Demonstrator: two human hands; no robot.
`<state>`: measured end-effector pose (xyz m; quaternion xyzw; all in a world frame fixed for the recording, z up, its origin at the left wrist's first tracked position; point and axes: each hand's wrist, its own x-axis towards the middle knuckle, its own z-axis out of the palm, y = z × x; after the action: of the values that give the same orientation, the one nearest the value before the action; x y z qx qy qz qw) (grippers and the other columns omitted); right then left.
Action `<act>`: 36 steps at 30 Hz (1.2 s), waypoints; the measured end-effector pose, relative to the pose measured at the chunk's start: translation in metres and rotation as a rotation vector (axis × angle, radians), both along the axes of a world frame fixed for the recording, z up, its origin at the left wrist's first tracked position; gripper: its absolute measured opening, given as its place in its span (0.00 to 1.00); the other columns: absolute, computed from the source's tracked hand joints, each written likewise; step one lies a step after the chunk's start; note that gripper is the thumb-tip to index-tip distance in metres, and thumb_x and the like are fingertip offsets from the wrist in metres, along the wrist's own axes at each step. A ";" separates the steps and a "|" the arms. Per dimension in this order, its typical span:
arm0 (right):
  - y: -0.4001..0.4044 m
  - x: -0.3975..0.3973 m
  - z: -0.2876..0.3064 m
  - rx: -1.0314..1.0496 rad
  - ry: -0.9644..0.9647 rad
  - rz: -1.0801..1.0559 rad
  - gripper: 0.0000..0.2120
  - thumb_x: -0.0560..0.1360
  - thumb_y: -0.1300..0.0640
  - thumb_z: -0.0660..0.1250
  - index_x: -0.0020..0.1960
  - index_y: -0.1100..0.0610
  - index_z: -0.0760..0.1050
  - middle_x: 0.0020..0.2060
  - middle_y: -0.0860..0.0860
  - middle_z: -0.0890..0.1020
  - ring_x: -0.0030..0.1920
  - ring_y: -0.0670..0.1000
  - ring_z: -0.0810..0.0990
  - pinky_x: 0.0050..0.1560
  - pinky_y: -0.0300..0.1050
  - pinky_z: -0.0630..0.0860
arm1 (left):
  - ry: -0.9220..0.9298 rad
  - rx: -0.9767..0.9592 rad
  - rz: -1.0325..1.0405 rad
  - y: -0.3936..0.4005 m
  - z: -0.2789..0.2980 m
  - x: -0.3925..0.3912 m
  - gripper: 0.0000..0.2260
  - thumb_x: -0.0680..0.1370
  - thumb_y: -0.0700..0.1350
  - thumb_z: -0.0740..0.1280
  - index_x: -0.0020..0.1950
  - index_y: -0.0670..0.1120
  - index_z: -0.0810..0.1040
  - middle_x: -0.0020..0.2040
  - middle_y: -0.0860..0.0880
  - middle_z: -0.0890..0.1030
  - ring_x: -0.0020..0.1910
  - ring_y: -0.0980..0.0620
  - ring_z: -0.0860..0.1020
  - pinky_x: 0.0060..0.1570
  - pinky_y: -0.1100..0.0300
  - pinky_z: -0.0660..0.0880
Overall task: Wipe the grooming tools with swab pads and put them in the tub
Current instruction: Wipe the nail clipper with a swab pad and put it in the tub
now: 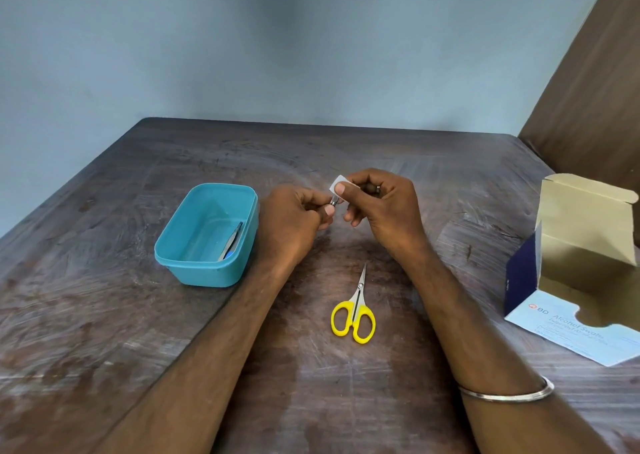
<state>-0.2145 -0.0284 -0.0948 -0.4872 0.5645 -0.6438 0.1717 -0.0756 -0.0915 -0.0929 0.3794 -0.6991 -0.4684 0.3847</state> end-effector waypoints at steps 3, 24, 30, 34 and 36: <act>0.000 0.001 0.001 0.000 -0.032 0.001 0.04 0.75 0.62 0.74 0.46 0.63 0.83 0.35 0.58 0.85 0.31 0.54 0.84 0.28 0.44 0.77 | -0.029 -0.014 -0.011 0.001 0.001 -0.001 0.06 0.75 0.39 0.73 0.49 0.48 0.85 0.42 0.49 0.86 0.41 0.53 0.85 0.48 0.51 0.83; 0.002 -0.003 0.002 -0.010 -0.357 0.048 0.05 0.74 0.64 0.73 0.50 0.59 0.83 0.39 0.54 0.86 0.33 0.51 0.81 0.32 0.45 0.79 | 0.032 -0.096 -0.068 0.005 0.006 -0.001 0.08 0.79 0.40 0.67 0.56 0.47 0.84 0.40 0.49 0.85 0.40 0.50 0.83 0.43 0.52 0.82; 0.003 -0.002 0.002 0.038 -0.173 0.060 0.05 0.74 0.63 0.74 0.49 0.60 0.84 0.40 0.55 0.85 0.34 0.48 0.80 0.32 0.44 0.78 | 0.178 0.250 -0.254 0.007 0.008 0.002 0.10 0.82 0.40 0.63 0.47 0.43 0.83 0.37 0.47 0.83 0.34 0.48 0.81 0.38 0.54 0.81; 0.002 -0.005 0.001 0.049 -0.066 0.035 0.05 0.75 0.62 0.73 0.46 0.65 0.83 0.38 0.62 0.83 0.32 0.49 0.78 0.31 0.47 0.77 | 0.230 0.431 -0.329 0.007 0.013 0.003 0.10 0.83 0.39 0.61 0.52 0.39 0.81 0.38 0.44 0.81 0.33 0.49 0.81 0.36 0.57 0.81; 0.001 -0.004 0.001 0.051 -0.035 0.020 0.08 0.76 0.61 0.72 0.44 0.66 0.81 0.34 0.58 0.81 0.30 0.49 0.77 0.31 0.48 0.77 | 0.263 0.509 -0.365 0.006 0.015 0.004 0.09 0.83 0.39 0.61 0.52 0.38 0.80 0.38 0.44 0.80 0.33 0.50 0.80 0.35 0.58 0.81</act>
<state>-0.2188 -0.0273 -0.0943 -0.4769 0.5728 -0.6358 0.2005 -0.0713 -0.0854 -0.0778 0.2680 -0.5605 -0.7340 0.2743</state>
